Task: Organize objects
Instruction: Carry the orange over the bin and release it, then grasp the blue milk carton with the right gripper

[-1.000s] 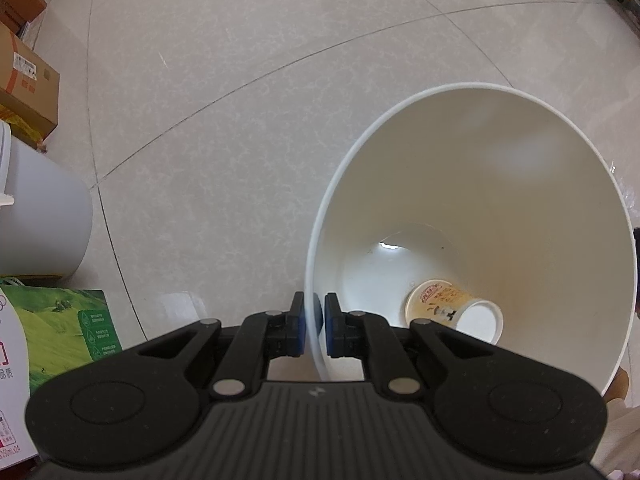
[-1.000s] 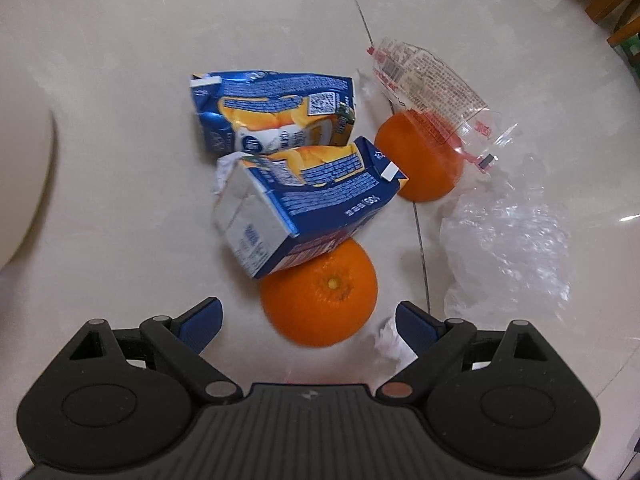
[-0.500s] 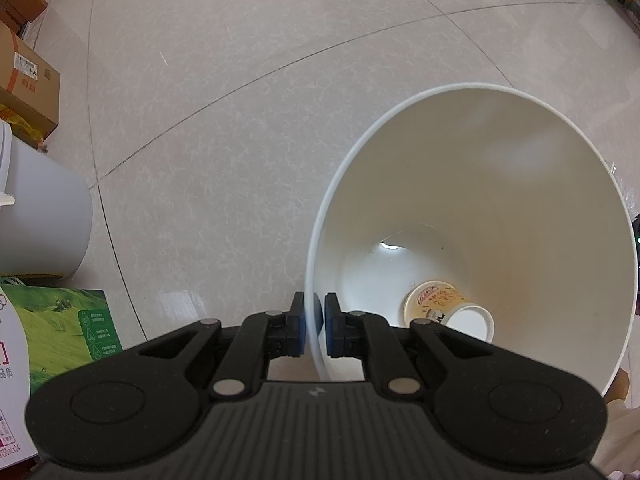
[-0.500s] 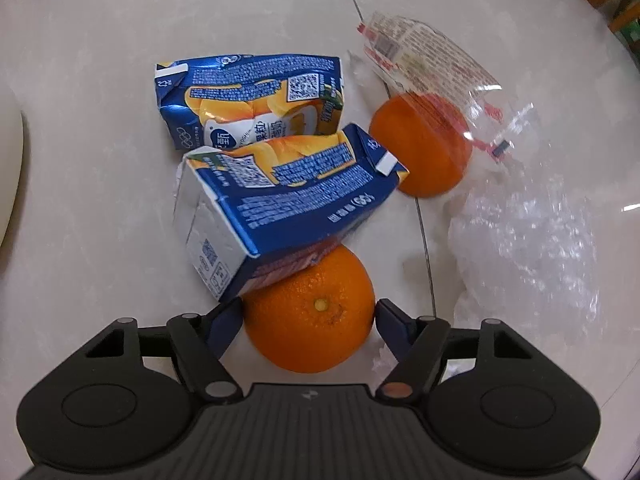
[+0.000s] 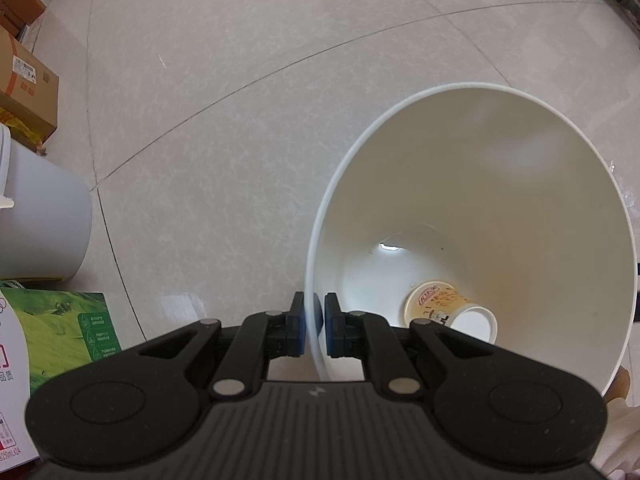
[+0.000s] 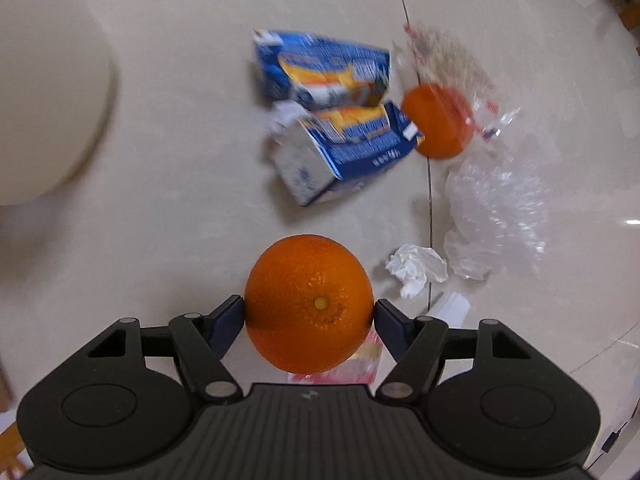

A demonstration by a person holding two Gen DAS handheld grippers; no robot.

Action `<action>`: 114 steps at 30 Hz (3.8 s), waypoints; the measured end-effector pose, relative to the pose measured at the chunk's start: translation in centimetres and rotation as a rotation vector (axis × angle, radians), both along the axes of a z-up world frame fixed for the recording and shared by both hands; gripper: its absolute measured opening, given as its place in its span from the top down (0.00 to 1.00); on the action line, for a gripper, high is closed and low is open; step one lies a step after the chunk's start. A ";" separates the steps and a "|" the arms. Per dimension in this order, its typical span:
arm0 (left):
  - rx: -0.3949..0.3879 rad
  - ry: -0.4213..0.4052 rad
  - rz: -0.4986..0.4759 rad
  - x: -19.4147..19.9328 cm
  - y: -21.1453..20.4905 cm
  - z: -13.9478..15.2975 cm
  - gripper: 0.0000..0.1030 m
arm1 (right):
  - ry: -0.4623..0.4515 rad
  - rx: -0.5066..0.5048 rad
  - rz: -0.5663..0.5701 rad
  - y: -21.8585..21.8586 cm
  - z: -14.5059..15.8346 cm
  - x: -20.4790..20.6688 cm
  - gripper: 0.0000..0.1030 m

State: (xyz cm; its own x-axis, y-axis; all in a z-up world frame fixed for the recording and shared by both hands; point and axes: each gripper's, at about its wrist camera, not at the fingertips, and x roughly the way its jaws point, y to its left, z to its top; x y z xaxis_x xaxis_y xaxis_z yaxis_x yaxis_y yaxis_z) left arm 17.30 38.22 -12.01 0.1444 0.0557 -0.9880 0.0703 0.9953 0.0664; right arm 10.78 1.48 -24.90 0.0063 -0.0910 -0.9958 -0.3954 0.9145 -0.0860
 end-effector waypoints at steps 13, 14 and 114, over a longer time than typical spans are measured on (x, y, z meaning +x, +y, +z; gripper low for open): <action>0.002 -0.004 -0.005 -0.2 -0.2 0.0 0.93 | -0.178 0.246 0.145 8.5 18.5 0.8 0.27; -0.001 -0.003 -0.001 -0.1 -0.2 0.0 0.93 | -0.188 0.259 0.155 9.3 19.3 1.0 0.27; -0.040 -0.023 -0.018 -0.5 0.5 0.6 0.93 | -0.029 0.157 -0.697 -5.8 -4.3 12.4 0.39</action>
